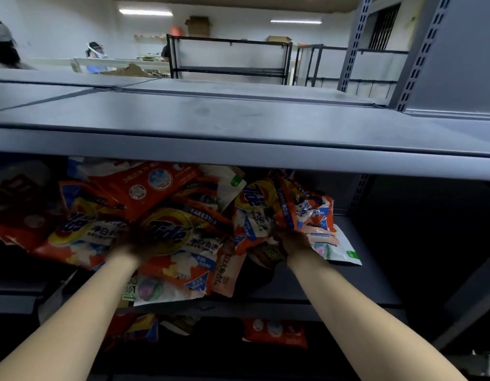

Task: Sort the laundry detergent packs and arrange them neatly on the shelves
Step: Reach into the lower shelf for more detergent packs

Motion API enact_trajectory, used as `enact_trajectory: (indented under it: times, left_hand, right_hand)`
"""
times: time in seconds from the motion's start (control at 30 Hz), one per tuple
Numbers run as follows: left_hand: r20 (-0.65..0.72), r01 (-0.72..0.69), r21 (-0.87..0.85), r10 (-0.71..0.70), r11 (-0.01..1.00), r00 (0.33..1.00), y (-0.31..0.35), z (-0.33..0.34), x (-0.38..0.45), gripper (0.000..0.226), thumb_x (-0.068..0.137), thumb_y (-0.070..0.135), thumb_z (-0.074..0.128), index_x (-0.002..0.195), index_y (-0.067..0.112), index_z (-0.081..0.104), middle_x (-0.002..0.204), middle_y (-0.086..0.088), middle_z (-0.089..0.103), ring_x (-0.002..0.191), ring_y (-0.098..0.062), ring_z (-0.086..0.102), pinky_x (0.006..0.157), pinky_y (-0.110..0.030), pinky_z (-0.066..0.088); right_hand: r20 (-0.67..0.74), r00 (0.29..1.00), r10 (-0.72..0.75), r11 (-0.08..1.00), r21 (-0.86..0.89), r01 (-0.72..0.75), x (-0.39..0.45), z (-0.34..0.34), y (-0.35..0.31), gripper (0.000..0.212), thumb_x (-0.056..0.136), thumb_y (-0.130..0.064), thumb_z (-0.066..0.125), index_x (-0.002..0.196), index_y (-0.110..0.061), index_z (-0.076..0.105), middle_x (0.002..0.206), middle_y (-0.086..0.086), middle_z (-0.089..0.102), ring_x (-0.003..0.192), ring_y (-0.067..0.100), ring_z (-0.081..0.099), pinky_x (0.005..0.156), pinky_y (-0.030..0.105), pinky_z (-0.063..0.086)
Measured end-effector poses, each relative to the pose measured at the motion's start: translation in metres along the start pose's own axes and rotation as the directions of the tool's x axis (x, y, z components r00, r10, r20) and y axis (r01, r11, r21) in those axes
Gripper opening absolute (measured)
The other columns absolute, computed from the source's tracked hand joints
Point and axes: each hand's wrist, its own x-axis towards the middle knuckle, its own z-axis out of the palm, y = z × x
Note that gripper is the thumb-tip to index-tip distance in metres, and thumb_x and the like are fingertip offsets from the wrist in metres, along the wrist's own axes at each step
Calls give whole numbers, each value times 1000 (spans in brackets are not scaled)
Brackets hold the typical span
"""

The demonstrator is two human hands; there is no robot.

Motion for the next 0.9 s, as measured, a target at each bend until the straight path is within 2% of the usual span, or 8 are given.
enact_trajectory:
  times: [0.1,0.2,0.27,0.37,0.47,0.63,0.8,0.9]
  left_hand:
    - [2,-1,-39,1,999,1000,2,1,3,114,68,68,67,152,17,9,157,-14,13,142,-36,19,113,-53,23]
    - [59,22,-186,-11,982,998,1,4,11,117,66,59,75,152,17,8,157,-16,13,141,-38,17,113,-55,21]
    - [92,12,-258,12,966,996,-2,6,14,113,69,54,76,152,16,11,156,-16,17,140,-38,21,111,-54,25]
    - [11,-57,-250,62,967,998,-1,9,13,96,79,52,68,151,17,16,154,-16,24,138,-36,28,109,-51,31]
    - [-74,-109,-208,95,972,993,4,7,2,76,89,57,50,149,18,24,150,-15,32,133,-37,35,105,-47,36]
    - [-343,-256,-123,201,959,918,14,-1,-41,51,97,52,33,128,17,53,125,-17,58,111,-39,54,88,-43,46]
    - [-542,-396,-214,229,893,808,18,-5,-83,45,97,44,39,103,7,63,93,-22,66,86,-43,59,71,-41,42]
    - [-569,-499,-269,282,824,773,25,-6,-100,36,97,33,43,109,5,62,92,-22,67,84,-43,60,69,-41,41]
  right_hand:
    - [-109,971,-215,954,-236,185,-12,-5,-7,15,92,-20,59,83,-8,62,79,7,63,70,19,57,62,20,47]
    - [-213,890,-403,886,-337,320,-34,-11,-2,24,97,-25,50,114,-14,62,106,9,64,93,29,62,79,42,53]
    - [-318,856,-409,911,-194,363,-47,-14,2,19,99,-25,43,113,-24,57,107,3,63,94,27,65,75,45,56]
    - [-459,810,-366,931,-186,315,-54,-28,5,13,102,-20,33,108,-19,45,92,4,57,73,23,62,53,32,47]
    - [-590,773,-232,971,-95,218,-57,-35,14,8,102,-17,29,101,-18,37,95,8,50,74,26,48,62,32,37]
    - [-680,703,-206,968,-36,249,-75,-32,19,12,101,-18,30,99,-16,41,87,4,52,64,16,50,52,27,35]
    - [-748,564,-351,925,-183,334,-109,-44,12,17,101,-26,32,105,-16,45,74,-1,52,76,30,52,72,38,40]
    - [-767,428,-479,874,-367,320,-137,-59,11,15,101,-31,32,99,-21,42,64,-10,49,66,25,49,74,36,33]
